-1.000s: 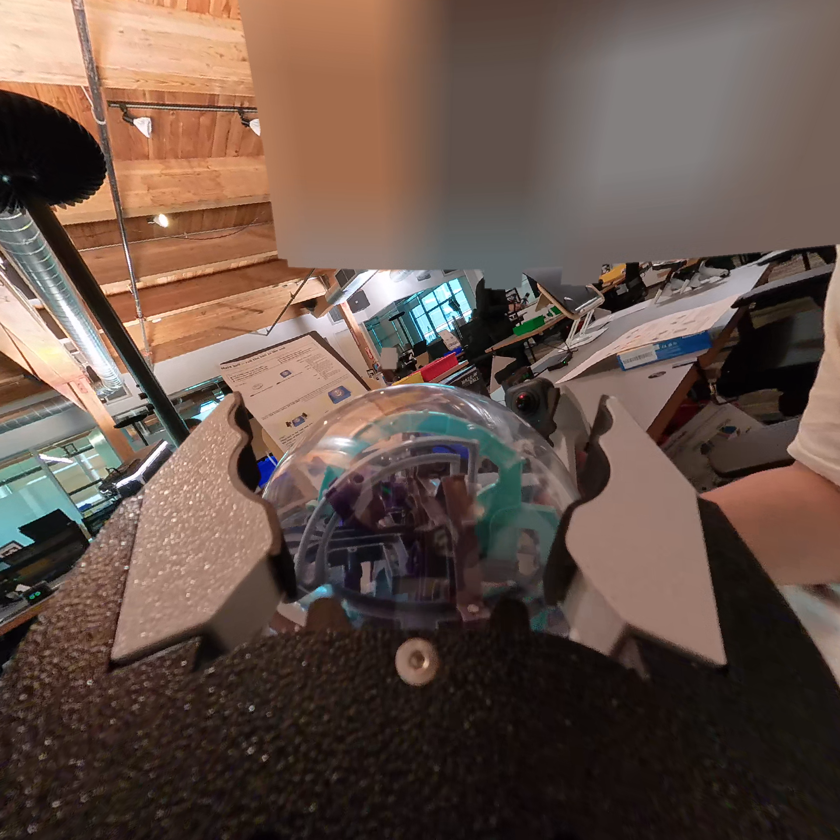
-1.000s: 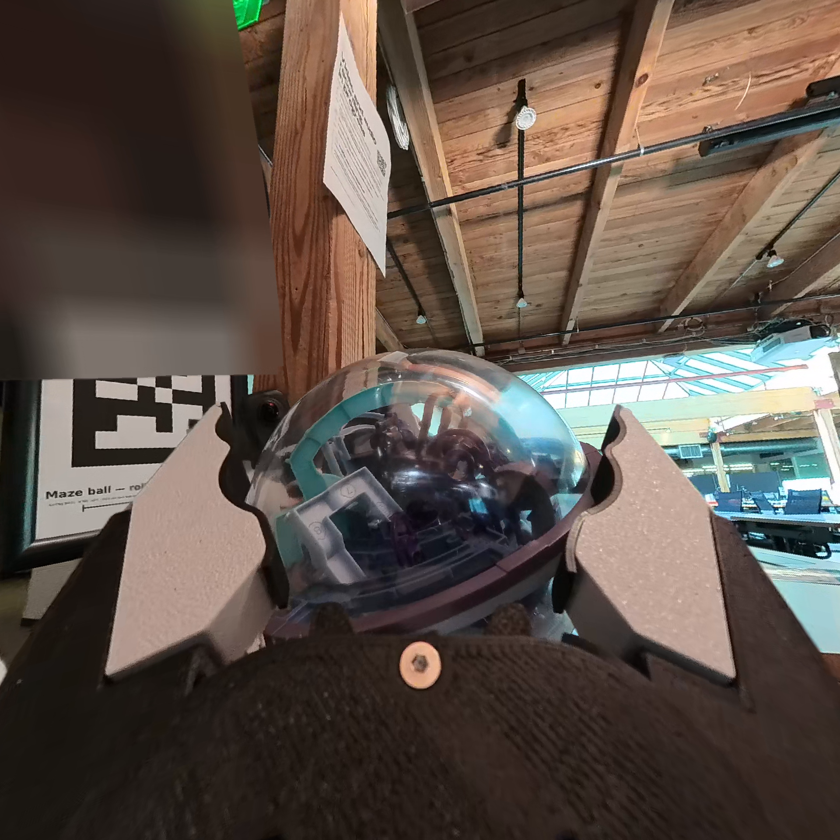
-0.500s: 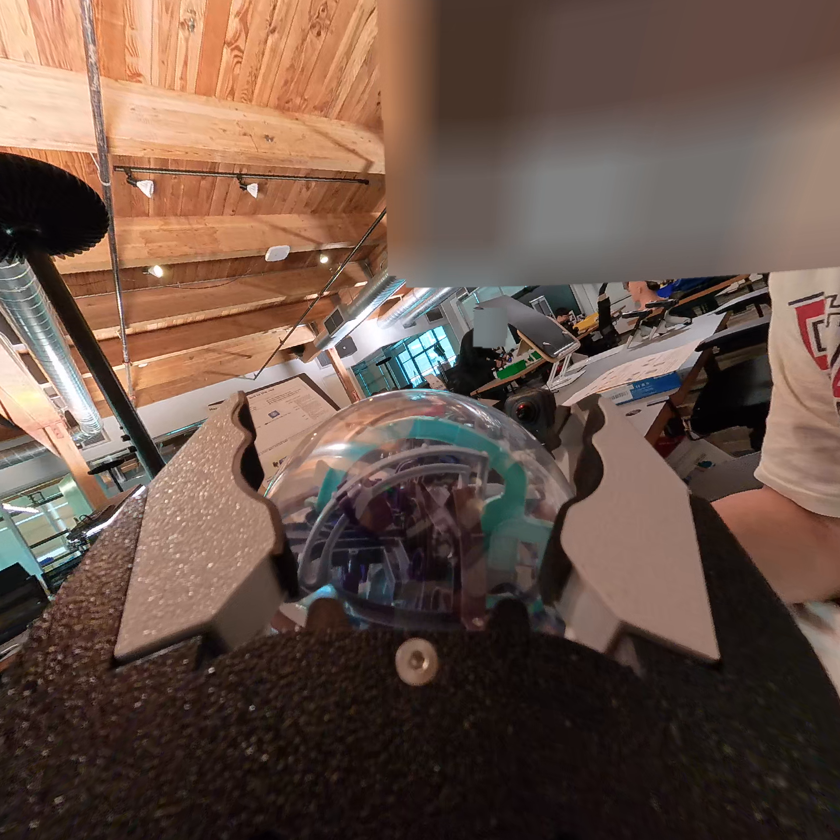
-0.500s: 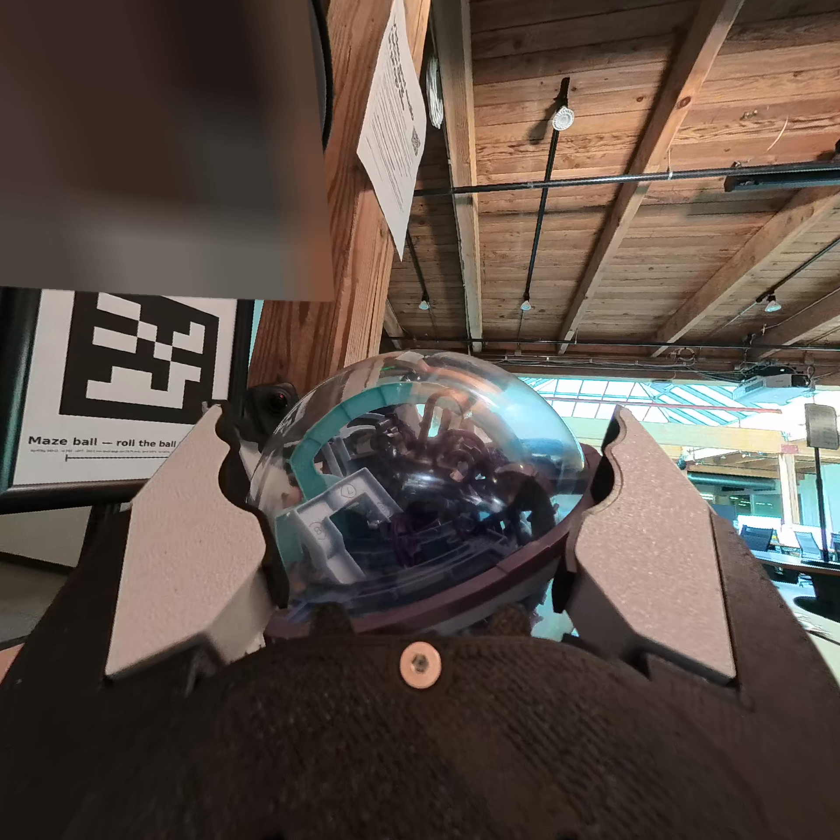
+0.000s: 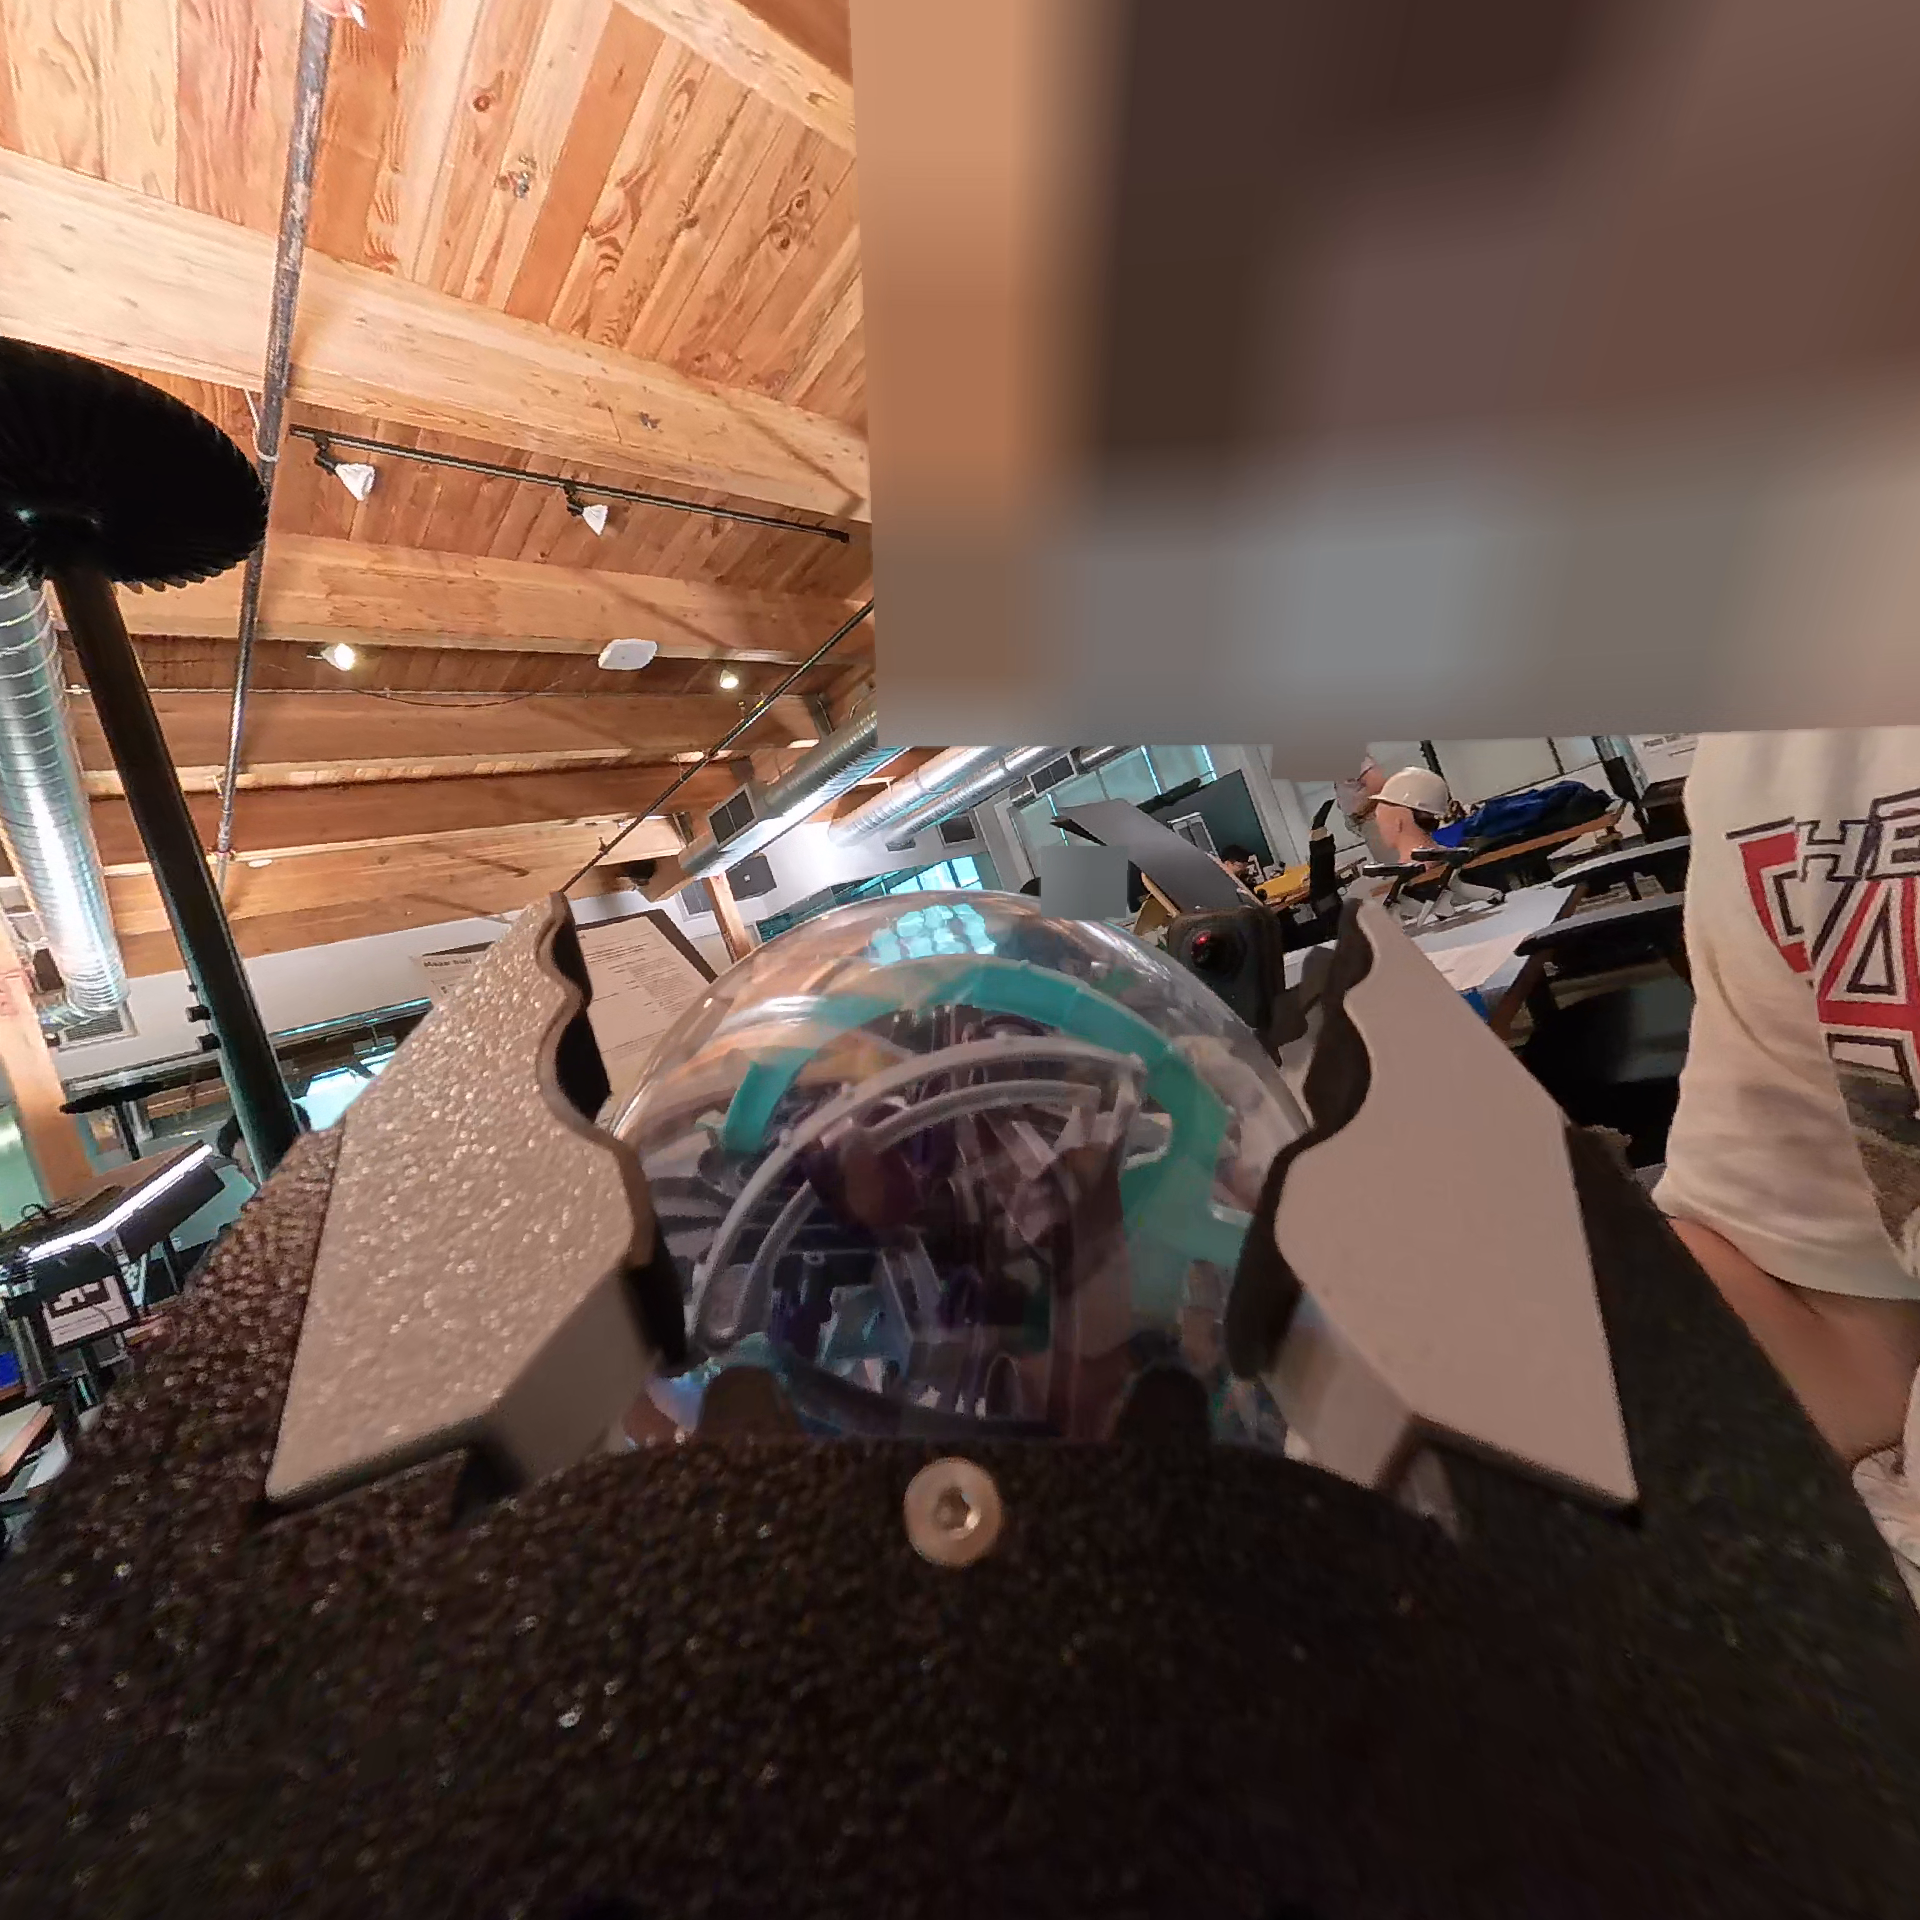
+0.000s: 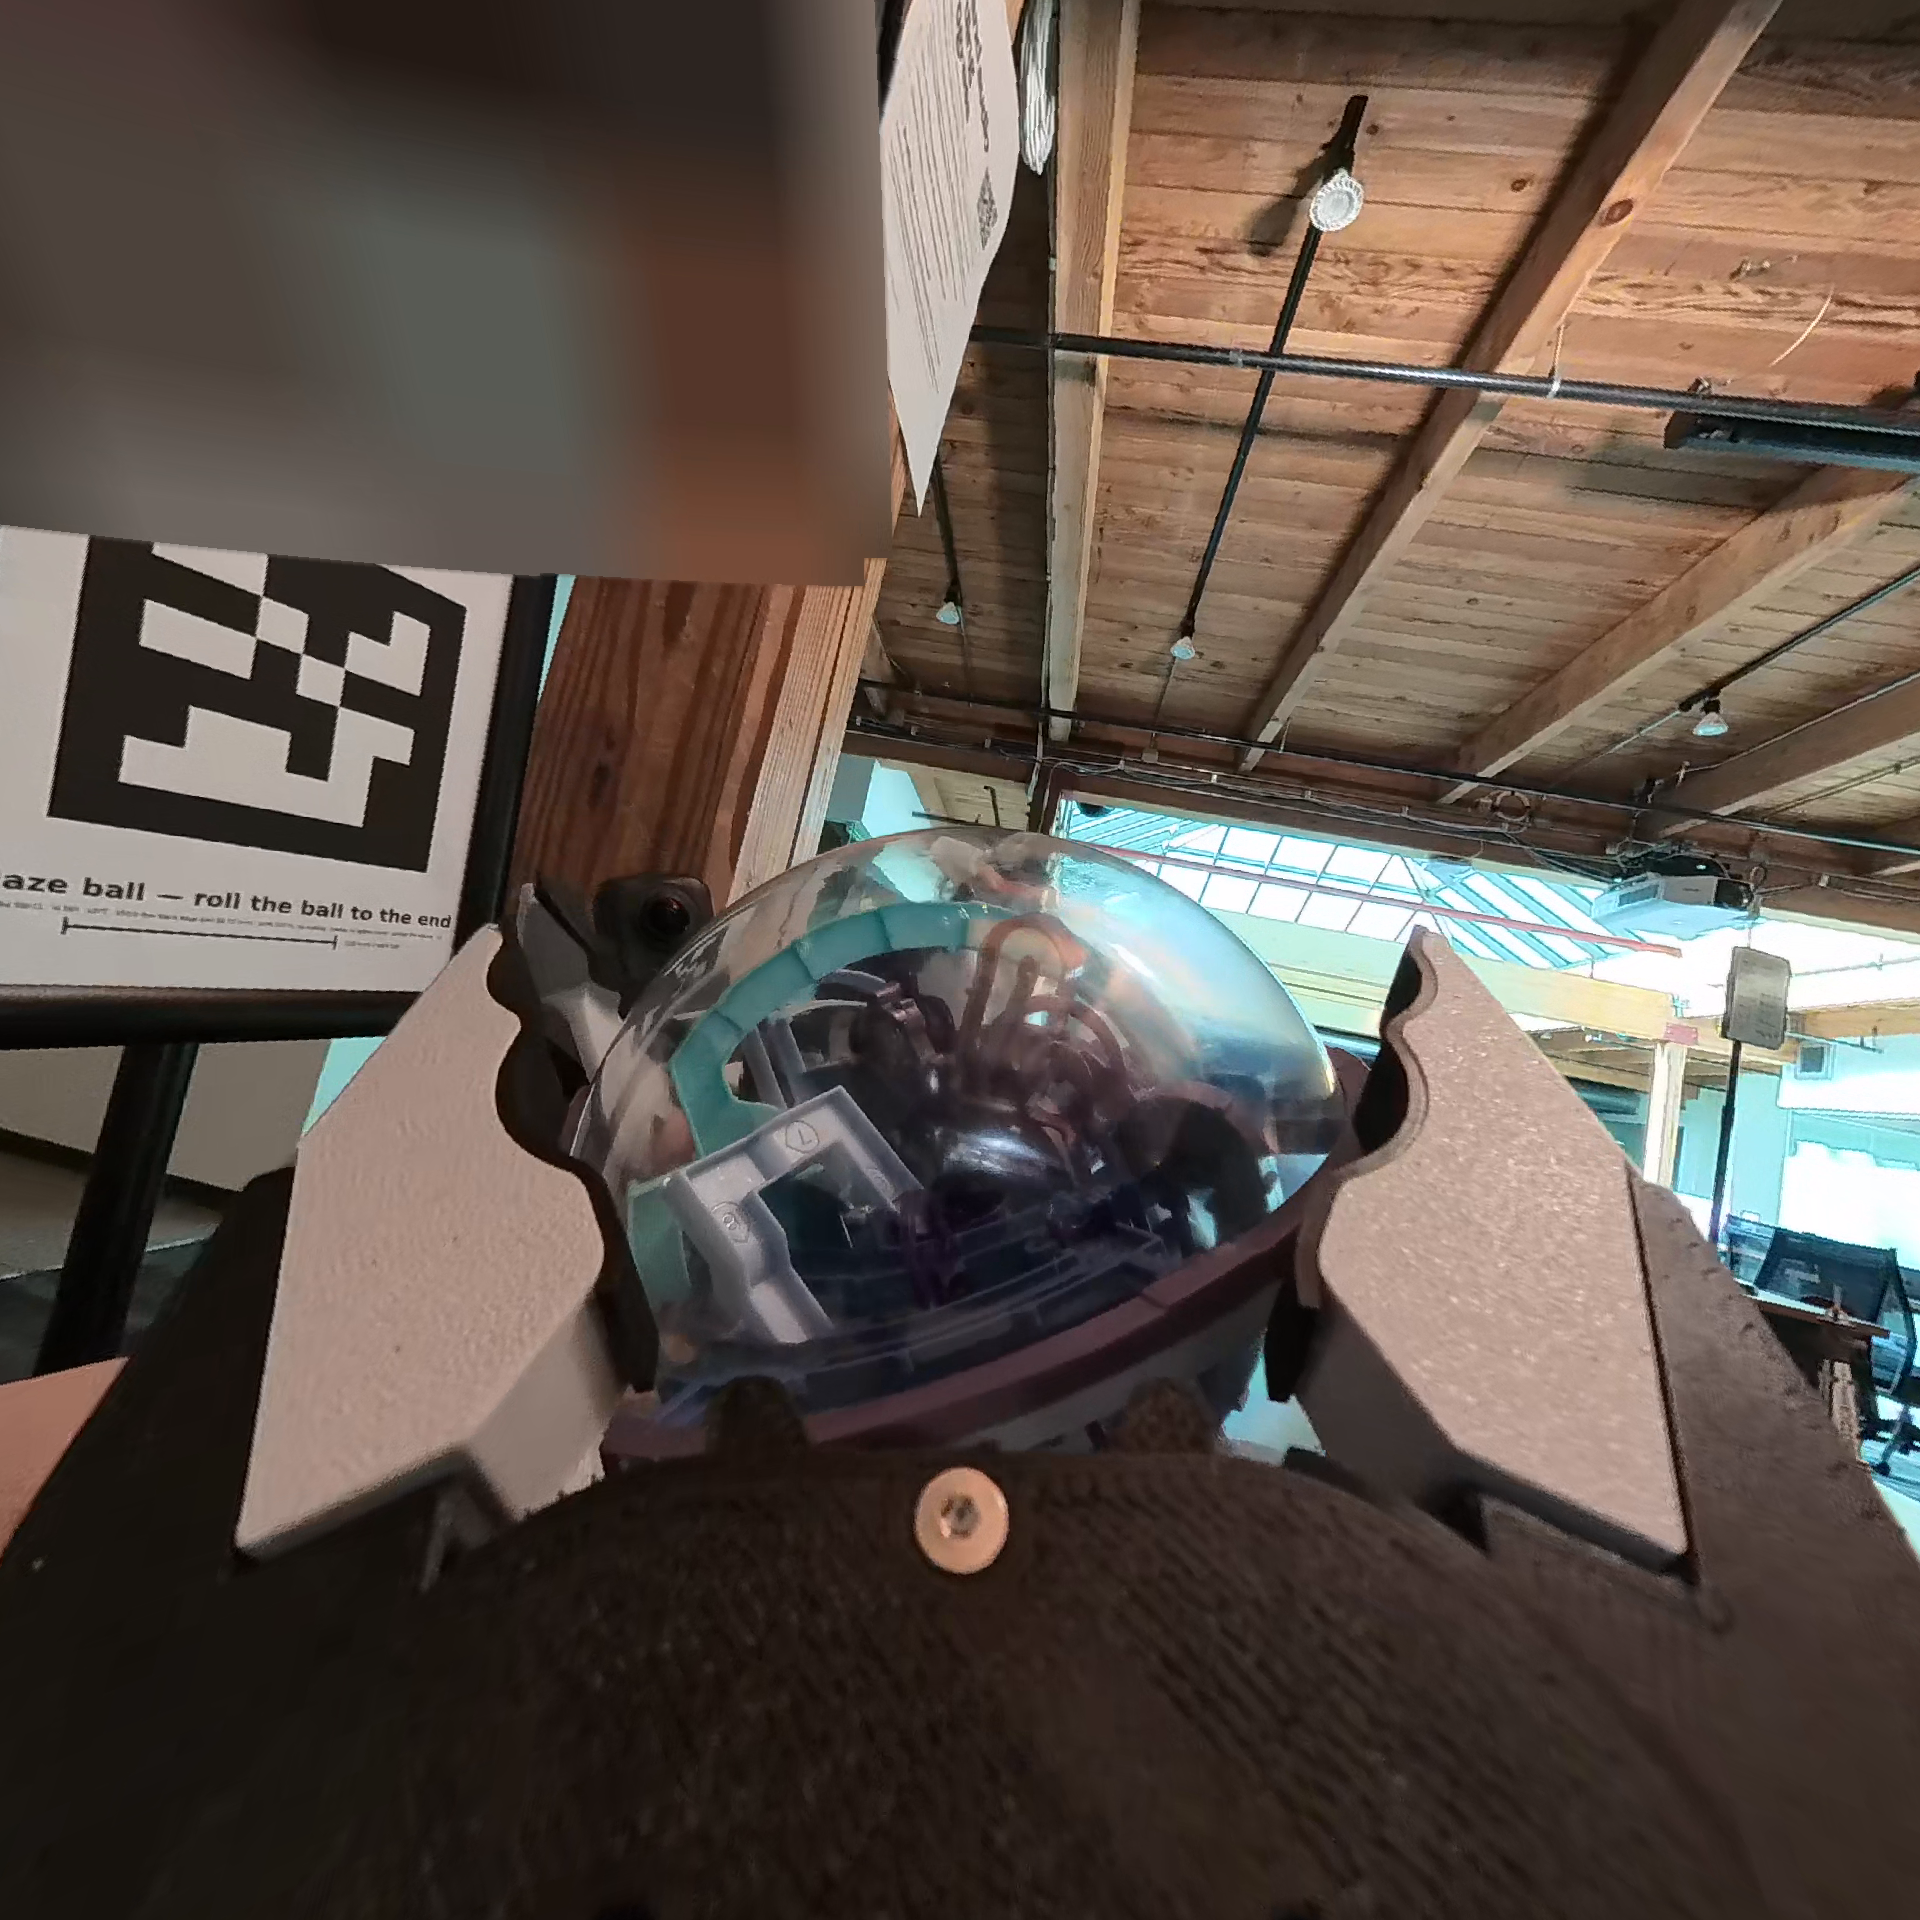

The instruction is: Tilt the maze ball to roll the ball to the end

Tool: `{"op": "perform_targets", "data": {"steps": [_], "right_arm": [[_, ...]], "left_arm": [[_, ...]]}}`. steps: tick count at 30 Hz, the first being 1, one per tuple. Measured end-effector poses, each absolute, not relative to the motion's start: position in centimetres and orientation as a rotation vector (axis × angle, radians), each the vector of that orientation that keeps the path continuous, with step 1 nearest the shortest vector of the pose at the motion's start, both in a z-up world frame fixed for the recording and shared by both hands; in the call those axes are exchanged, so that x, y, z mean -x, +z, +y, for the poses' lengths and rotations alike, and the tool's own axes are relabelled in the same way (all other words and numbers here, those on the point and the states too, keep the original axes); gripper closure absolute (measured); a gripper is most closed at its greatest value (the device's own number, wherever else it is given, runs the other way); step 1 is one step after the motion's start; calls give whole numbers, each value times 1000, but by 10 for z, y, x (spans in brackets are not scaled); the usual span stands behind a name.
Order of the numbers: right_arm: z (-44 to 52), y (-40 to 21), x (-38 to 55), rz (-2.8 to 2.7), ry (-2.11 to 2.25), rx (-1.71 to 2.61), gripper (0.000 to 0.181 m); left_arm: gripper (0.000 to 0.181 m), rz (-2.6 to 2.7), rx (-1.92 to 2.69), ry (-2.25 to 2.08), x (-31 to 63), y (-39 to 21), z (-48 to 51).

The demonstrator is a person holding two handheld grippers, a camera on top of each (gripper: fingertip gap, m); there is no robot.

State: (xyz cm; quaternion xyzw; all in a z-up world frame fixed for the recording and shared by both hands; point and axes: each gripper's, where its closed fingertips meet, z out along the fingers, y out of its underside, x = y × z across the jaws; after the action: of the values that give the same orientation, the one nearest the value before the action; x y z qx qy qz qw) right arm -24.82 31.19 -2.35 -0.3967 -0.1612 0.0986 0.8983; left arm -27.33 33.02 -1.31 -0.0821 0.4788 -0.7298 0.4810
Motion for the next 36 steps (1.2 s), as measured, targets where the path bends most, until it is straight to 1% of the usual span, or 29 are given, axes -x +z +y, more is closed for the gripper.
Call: {"op": "perform_targets", "data": {"steps": [12, 25, 31, 34, 36], "right_arm": [[310, -24, 255, -390, 143, 832, 27], [310, -26, 269, -487, 8, 846, 24], [311, -27, 266, -477, 22, 848, 24], [313, -29, 260, -445, 75, 853, 24], [315, -31, 254, -426, 94, 864, 24]], "left_arm": [[43, 1185, 198, -1792, 271, -18, 329], [32, 1280, 209, -1708, 263, -30, 321], [29, 1311, 254, -1690, 256, -34, 321], [24, 1371, 344, -1647, 243, -43, 322], [24, 1398, 390, -1622, 236, -49, 322]]}}
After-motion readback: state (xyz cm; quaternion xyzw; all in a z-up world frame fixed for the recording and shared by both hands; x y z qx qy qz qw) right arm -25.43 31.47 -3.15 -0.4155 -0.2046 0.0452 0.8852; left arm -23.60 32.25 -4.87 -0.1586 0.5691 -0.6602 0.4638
